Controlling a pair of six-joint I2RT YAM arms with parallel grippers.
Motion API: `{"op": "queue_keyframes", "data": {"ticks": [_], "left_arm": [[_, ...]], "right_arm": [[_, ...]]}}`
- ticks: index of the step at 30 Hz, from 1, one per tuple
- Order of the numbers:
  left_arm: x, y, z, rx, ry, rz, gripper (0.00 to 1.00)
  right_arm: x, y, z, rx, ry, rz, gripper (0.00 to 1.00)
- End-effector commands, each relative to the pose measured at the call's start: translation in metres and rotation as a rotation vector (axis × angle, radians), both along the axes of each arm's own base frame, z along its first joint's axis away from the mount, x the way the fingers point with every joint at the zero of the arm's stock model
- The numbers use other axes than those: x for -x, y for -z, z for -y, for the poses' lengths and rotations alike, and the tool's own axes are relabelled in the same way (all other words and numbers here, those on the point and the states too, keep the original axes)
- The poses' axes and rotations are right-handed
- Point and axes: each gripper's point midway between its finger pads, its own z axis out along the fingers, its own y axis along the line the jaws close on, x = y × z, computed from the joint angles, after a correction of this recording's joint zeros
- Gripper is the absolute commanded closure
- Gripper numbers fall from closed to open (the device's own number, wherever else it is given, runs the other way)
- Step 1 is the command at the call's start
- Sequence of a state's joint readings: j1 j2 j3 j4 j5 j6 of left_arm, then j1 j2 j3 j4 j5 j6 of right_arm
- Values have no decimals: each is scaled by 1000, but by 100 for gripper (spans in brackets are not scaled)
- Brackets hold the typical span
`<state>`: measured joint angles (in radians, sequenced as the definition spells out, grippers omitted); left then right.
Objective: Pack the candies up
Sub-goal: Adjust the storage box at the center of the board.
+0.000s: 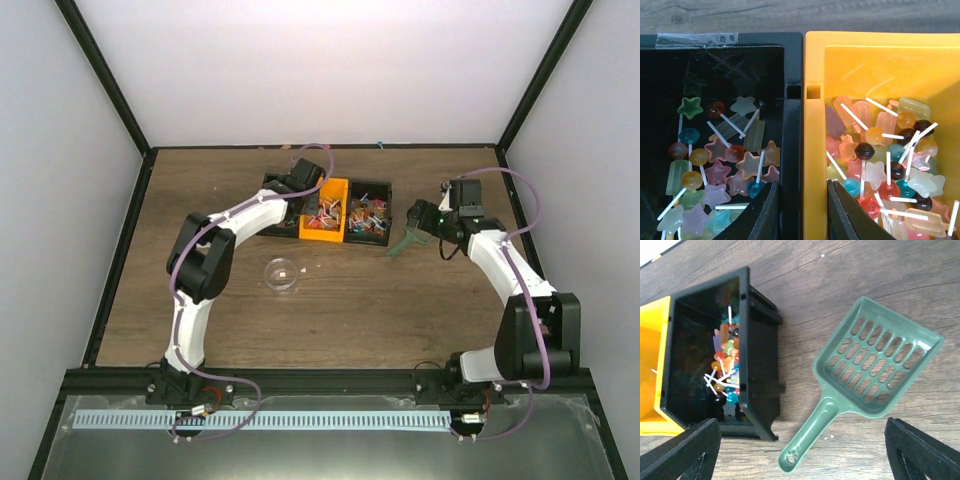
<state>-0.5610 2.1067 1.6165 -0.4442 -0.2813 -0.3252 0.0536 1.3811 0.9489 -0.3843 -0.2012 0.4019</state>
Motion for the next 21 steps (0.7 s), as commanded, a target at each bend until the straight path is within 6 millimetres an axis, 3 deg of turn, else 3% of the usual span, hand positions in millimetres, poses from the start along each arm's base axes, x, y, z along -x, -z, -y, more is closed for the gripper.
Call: {"op": "queue_keyframes", "data": {"ticks": [1, 5, 6, 8, 11, 14, 16, 17, 21], "left_arm": [[-4, 11, -8, 8, -128, -45, 96], [-4, 15, -4, 27, -119, -62, 96], [-3, 14, -3, 29, -116, -61, 92], [-3, 6, -6, 27, -115, -41, 77], [-4, -20, -11, 20, -111, 23, 44], [0, -48, -18, 11, -104, 71, 25], [3, -68, -23, 13, -98, 109, 7], [6, -76, -28, 8, -96, 123, 1], [20, -96, -55, -5, -119, 130, 0]], "right_arm": [[-9, -11, 13, 39, 55, 8, 9], [-11, -6, 18, 53, 94, -31, 11], [-11, -6, 18, 50, 97, -36, 11], [-10, -7, 17, 38, 103, -38, 14], [-7, -8, 14, 15, 96, -30, 18], [-3, -9, 7, 1, 75, -26, 21], [0, -9, 0, -6, 57, -25, 20], [3, -9, -6, -10, 46, -28, 18], [13, -3, -28, -22, 25, -45, 11]]}}
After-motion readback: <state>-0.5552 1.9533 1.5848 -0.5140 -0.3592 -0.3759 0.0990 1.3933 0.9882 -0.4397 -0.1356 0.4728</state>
